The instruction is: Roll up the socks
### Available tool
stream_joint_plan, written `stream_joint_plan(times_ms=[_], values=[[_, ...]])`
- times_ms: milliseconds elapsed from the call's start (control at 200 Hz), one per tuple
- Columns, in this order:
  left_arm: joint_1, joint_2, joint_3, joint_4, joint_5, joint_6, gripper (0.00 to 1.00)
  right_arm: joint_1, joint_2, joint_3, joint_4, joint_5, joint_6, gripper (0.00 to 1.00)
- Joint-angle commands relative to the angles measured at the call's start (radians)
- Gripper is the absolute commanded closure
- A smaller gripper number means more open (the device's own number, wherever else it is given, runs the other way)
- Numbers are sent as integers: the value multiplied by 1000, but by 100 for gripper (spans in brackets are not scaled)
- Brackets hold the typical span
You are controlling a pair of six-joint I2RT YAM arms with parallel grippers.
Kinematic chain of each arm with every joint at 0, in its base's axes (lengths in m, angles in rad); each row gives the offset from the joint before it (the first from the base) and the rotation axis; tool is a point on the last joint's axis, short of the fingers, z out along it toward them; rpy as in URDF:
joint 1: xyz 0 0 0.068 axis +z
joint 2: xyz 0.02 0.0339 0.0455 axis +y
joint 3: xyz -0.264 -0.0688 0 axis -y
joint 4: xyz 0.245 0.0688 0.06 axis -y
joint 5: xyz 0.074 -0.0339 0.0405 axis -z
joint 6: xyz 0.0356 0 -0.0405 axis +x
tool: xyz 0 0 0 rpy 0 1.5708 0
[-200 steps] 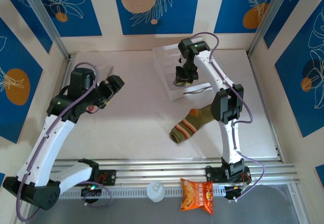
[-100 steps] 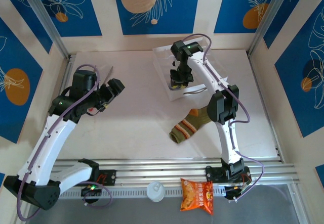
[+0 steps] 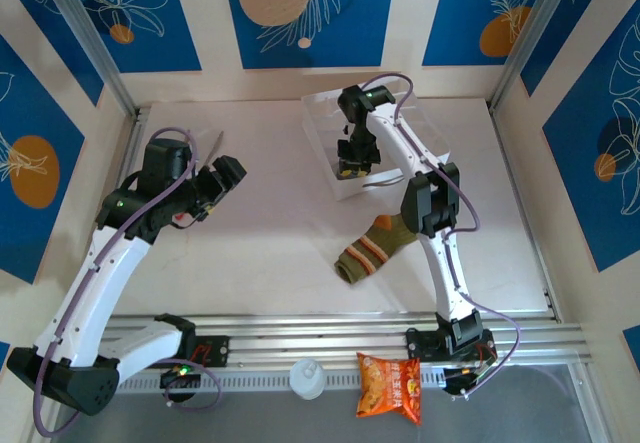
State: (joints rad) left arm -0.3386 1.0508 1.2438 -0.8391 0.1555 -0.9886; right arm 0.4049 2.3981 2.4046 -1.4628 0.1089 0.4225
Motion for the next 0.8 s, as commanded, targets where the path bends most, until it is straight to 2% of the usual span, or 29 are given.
stream_joint_plan(times_ms=[0, 120, 270, 405, 630, 795], values=[[3, -8, -7, -14, 12, -3, 12, -11, 46, 45, -38, -33, 19, 87], [6, -8, -9, -8, 17, -9, 12, -11, 59, 62, -47, -35, 17, 74], [6, -7, -3, -6, 18, -10, 12, 0, 43, 84, -65, -8, 5, 47], [7, -33, 3, 23, 1, -4, 12, 11, -26, 83, -56, 36, 4, 36], [12, -53, 11, 46, 2, -2, 12, 8, -152, 11, 1, 78, 12, 34], [13, -63, -4, 48, 6, -13, 12, -1, -201, -126, 139, 24, 10, 65]])
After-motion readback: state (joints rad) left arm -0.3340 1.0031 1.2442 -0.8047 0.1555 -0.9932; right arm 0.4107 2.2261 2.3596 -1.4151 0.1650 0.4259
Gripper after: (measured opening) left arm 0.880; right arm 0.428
